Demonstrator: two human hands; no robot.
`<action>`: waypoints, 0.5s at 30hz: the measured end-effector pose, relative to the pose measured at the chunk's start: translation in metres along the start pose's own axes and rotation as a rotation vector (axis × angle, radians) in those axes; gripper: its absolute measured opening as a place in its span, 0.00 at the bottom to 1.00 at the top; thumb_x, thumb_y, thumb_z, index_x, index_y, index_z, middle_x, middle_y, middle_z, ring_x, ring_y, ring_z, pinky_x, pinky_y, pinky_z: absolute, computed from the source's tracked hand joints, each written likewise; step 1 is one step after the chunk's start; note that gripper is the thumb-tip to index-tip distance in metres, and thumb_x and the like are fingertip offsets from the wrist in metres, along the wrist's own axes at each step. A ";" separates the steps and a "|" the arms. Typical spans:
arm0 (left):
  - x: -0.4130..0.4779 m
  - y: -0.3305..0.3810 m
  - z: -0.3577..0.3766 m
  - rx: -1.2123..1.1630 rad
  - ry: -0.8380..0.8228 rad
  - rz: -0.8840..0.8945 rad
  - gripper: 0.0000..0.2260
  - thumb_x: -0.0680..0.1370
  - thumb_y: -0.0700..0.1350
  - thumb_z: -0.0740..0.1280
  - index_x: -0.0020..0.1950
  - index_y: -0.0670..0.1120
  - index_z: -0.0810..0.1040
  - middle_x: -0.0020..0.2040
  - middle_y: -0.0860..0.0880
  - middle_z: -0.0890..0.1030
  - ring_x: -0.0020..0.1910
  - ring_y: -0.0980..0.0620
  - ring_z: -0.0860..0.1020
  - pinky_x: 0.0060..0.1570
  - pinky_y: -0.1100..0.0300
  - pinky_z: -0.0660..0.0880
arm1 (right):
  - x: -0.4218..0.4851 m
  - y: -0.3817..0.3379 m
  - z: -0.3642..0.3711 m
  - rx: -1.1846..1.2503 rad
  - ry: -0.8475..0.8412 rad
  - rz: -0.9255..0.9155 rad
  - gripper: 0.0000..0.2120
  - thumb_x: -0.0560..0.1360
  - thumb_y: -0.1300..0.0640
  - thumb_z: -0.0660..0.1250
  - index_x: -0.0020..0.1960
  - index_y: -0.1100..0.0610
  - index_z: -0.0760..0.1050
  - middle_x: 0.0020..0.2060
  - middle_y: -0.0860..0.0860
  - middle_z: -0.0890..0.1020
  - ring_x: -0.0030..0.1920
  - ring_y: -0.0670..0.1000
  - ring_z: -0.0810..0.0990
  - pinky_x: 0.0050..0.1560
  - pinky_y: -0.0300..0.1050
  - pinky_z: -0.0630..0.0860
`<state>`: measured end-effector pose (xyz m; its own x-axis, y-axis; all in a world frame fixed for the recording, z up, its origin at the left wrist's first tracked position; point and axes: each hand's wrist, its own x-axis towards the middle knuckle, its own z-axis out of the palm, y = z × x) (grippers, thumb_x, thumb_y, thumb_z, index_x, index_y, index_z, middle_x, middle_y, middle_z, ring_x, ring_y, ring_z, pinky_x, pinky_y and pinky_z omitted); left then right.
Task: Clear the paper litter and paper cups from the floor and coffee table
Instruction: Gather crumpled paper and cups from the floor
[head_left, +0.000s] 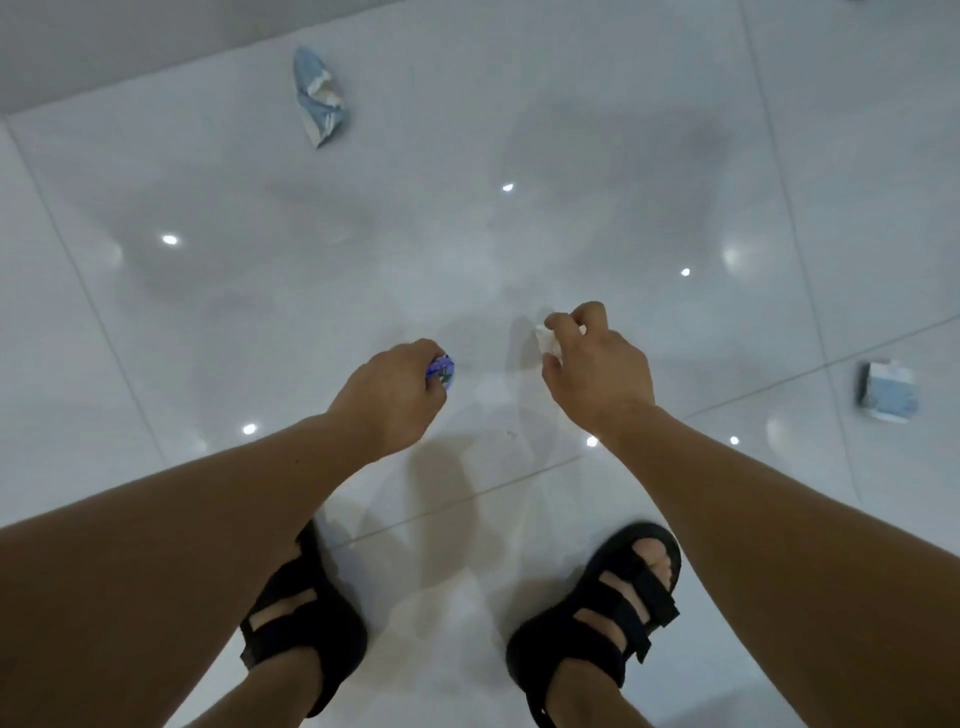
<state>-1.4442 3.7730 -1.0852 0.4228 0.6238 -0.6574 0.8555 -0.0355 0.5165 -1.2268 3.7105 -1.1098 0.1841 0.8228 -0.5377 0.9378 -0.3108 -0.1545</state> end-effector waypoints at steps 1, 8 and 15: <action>0.012 0.000 -0.002 0.006 0.016 0.008 0.08 0.78 0.43 0.59 0.54 0.47 0.75 0.47 0.49 0.77 0.42 0.48 0.73 0.41 0.58 0.66 | 0.007 0.001 0.007 -0.015 -0.026 -0.002 0.19 0.80 0.50 0.61 0.70 0.51 0.65 0.63 0.53 0.66 0.43 0.56 0.75 0.39 0.45 0.70; 0.039 -0.017 -0.003 0.077 0.036 -0.020 0.05 0.78 0.42 0.59 0.50 0.49 0.74 0.44 0.51 0.76 0.40 0.49 0.73 0.38 0.59 0.64 | 0.012 -0.018 0.051 0.158 -0.121 0.077 0.16 0.78 0.62 0.60 0.65 0.56 0.68 0.61 0.56 0.65 0.39 0.56 0.71 0.40 0.47 0.71; -0.049 0.038 -0.063 0.148 -0.027 -0.020 0.06 0.79 0.44 0.57 0.49 0.49 0.74 0.46 0.50 0.77 0.41 0.47 0.74 0.40 0.58 0.66 | -0.053 -0.051 -0.062 0.205 -0.172 0.025 0.14 0.76 0.59 0.61 0.60 0.57 0.68 0.55 0.55 0.67 0.33 0.54 0.71 0.36 0.46 0.72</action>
<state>-1.4510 3.7907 -0.9989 0.4117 0.6046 -0.6819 0.8976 -0.1394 0.4183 -1.2660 3.7124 -1.0225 0.1372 0.7260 -0.6739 0.8510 -0.4346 -0.2949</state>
